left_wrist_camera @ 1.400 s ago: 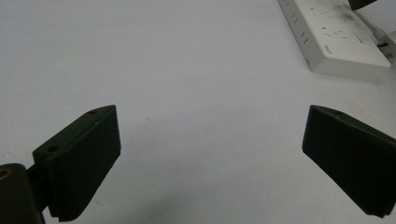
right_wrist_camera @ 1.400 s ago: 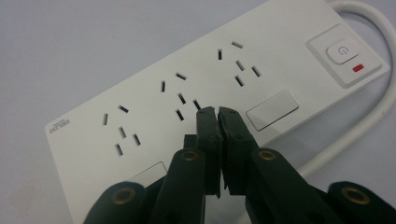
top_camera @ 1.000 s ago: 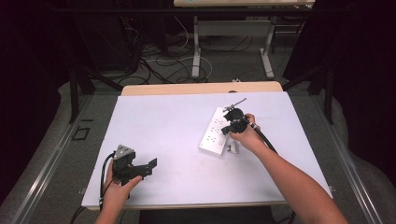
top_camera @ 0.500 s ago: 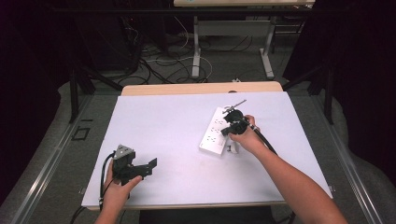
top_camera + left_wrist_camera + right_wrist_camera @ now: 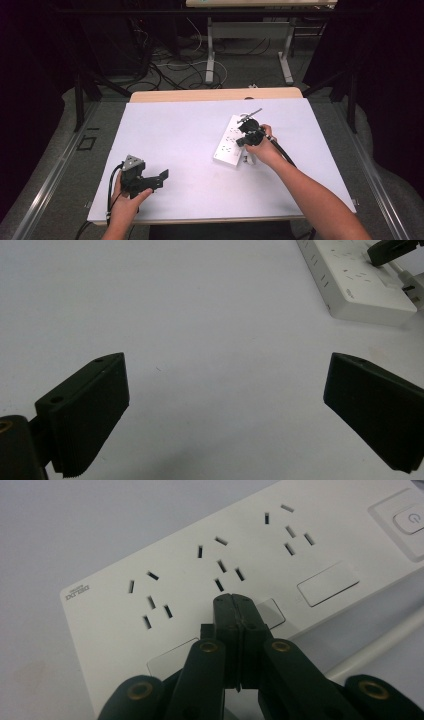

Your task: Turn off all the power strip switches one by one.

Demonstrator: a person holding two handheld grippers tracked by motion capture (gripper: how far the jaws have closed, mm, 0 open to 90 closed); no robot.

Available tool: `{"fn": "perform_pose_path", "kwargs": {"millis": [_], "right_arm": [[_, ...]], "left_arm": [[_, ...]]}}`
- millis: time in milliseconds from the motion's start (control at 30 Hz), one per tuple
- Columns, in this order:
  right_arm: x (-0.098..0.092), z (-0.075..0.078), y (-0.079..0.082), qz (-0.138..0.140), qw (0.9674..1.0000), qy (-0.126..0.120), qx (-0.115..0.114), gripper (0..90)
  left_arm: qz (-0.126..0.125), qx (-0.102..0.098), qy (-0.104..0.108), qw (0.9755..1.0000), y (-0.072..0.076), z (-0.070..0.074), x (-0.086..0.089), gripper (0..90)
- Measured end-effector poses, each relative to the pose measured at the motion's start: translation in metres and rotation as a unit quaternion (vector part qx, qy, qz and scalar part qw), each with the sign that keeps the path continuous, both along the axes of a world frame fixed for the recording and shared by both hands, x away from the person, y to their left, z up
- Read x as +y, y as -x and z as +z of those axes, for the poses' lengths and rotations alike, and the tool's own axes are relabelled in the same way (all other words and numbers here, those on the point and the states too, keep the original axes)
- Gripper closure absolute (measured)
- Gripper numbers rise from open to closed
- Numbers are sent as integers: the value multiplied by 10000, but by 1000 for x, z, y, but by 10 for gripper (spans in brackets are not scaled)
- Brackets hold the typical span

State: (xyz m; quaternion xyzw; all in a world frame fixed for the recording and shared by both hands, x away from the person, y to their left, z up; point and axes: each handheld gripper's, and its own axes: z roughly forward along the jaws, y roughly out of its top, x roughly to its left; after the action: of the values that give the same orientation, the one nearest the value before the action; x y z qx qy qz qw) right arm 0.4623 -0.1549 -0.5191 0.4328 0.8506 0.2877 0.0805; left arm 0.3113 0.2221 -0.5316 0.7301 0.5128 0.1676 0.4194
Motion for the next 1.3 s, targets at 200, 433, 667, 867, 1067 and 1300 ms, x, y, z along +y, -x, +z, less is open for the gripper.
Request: {"fn": "perform_pose_path", "kwargs": {"millis": [200,433,667,867,1067,1300], "right_arm": [[0,0,0,15,10000,8,4,900],[0,0,2,12,10000,-79,-28,900],[4,4,7,150,9998,95,99,900],[9,4,14,265,9996,-43,-38,900],[11,7,19,392,9992,-81,-95,900],[12,10,23,447,9988,-113,-135,900]], "left_arm": [[-1,15,-12,10000,0,0,1,49],[44,15,20,10000,0,0,2,49],[45,14,21,10000,0,0,1,49],[26,20,19,10000,0,0,1,49],[50,15,28,10000,0,0,1,49],[53,12,34,10000,-1,0,1,49]]}}
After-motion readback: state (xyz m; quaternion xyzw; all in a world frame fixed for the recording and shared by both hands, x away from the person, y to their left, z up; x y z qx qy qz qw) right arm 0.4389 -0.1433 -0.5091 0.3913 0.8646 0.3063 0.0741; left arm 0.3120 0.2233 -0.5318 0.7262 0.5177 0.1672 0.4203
